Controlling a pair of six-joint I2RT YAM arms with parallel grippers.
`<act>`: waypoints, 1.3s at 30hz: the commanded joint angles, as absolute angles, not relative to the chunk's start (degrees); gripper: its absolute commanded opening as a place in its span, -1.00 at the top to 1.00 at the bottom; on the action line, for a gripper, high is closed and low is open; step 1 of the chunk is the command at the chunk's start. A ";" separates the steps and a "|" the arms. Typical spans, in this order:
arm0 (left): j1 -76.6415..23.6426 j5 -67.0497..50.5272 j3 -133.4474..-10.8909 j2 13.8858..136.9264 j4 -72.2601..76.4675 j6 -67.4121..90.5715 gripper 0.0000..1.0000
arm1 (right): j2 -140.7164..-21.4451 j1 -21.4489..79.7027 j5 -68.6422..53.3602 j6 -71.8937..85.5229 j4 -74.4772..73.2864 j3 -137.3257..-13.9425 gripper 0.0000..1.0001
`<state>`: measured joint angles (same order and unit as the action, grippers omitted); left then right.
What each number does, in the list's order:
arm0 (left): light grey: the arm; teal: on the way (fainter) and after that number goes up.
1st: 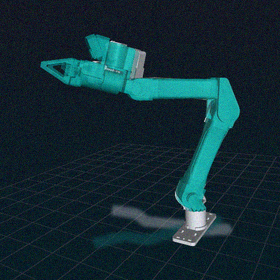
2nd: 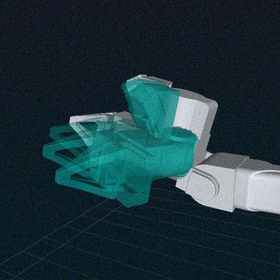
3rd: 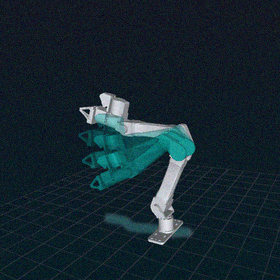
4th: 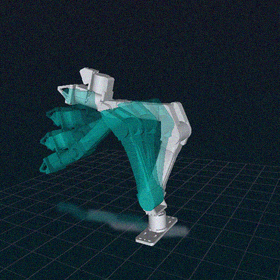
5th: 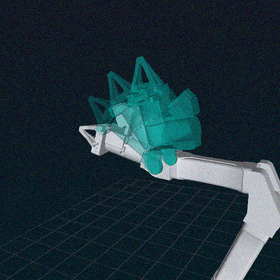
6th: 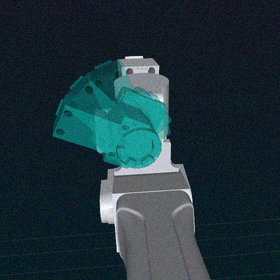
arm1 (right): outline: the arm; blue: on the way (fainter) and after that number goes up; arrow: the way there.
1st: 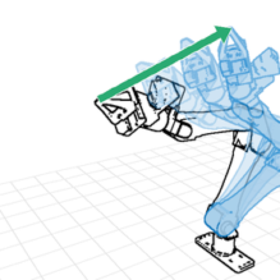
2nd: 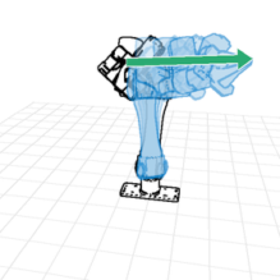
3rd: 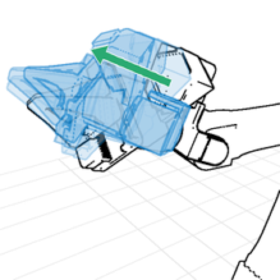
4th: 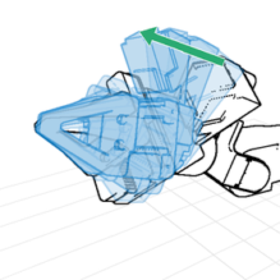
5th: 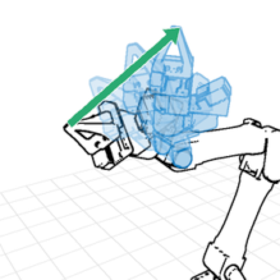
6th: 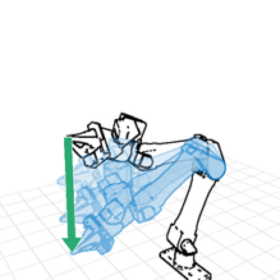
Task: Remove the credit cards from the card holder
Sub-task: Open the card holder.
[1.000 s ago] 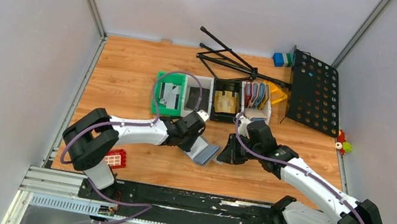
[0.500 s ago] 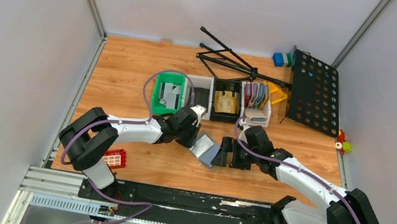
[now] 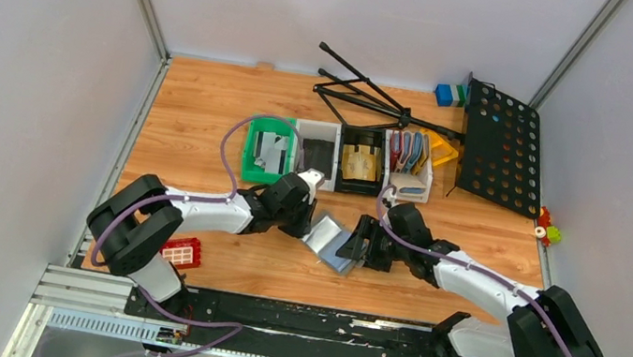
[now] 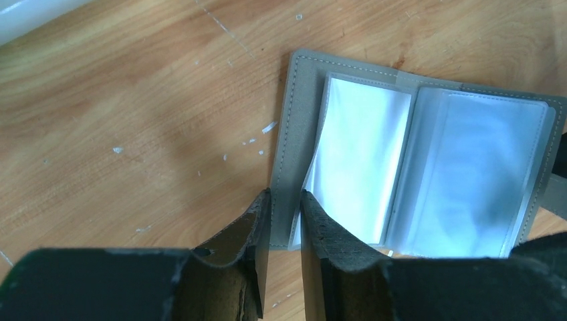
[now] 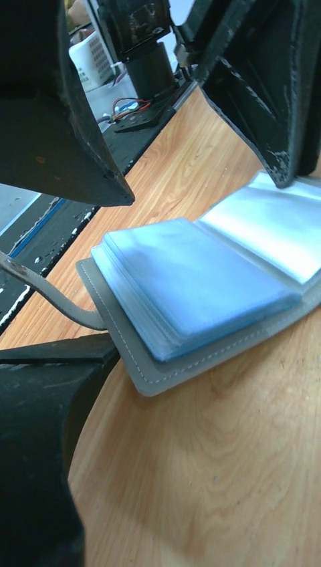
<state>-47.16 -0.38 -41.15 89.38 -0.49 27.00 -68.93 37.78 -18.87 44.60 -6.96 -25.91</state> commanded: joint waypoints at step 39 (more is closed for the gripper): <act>-47.48 -1.00 -29.37 52.40 -11.13 30.90 -0.98 | -65.30 35.52 -30.86 38.99 2.93 -30.04 0.99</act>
<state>-47.27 0.23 -31.05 55.18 -11.75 29.39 -69.36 35.33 -27.66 40.29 0.84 -27.11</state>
